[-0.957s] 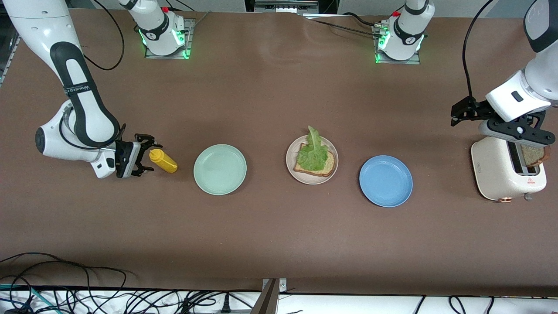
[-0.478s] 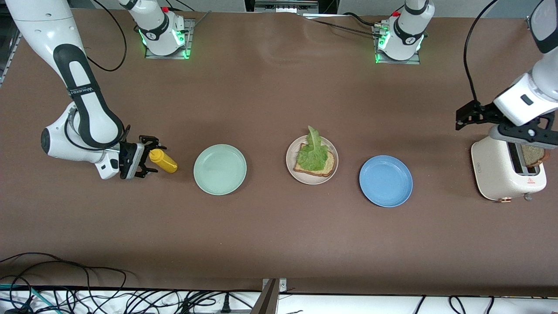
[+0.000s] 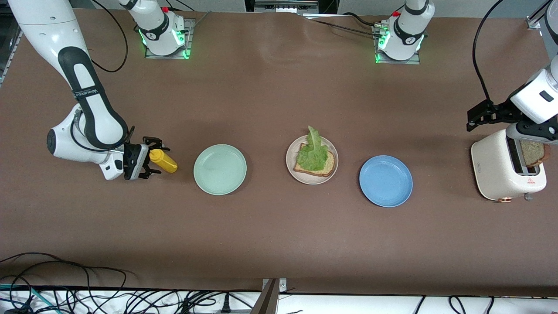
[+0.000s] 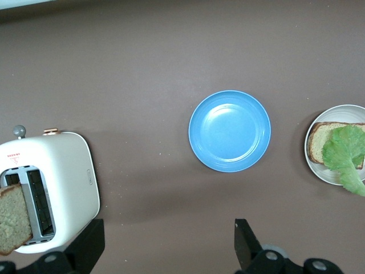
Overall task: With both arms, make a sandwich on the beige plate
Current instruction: 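Lift the mustard bottle with the right gripper over the mint-green plate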
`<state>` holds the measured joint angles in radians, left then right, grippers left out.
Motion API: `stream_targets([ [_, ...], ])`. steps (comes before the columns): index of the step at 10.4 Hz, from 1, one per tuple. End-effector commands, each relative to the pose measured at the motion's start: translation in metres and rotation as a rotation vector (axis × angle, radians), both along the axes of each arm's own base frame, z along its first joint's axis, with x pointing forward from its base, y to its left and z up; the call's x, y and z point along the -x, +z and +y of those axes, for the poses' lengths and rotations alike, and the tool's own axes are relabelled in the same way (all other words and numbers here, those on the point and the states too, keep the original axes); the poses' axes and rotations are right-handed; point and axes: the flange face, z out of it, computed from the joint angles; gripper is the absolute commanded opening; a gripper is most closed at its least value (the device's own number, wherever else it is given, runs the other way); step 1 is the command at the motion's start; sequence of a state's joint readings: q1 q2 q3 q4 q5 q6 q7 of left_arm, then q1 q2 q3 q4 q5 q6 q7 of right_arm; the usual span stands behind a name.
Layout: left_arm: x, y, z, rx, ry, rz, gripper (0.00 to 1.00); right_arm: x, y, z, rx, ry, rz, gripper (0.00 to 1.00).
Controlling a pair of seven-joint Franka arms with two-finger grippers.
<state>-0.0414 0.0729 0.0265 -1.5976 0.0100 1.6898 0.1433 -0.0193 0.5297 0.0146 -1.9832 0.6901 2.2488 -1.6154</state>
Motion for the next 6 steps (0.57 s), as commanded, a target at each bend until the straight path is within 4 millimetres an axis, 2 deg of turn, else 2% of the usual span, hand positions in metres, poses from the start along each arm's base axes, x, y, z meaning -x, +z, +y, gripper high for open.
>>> stream_targets([
  [1,-0.0021,0.0059,0.0008,-0.020,-0.002,-0.007,1.00,-0.0005,-0.0046,0.0048,-0.015,0.004,-0.015,1.00],
  [4,0.0038,0.0070,0.0032,-0.024,0.004,0.023,1.00,-0.0026,-0.0049,0.0146,-0.009,0.011,-0.035,1.00],
  [5,0.0037,0.0085,0.0040,-0.024,0.004,0.020,1.00,-0.0024,-0.0058,0.0147,-0.009,0.011,-0.033,0.80],
  [6,0.0035,0.0099,0.0040,-0.024,0.004,0.017,1.00,-0.0024,-0.0058,0.0147,-0.009,0.011,-0.033,0.49],
])
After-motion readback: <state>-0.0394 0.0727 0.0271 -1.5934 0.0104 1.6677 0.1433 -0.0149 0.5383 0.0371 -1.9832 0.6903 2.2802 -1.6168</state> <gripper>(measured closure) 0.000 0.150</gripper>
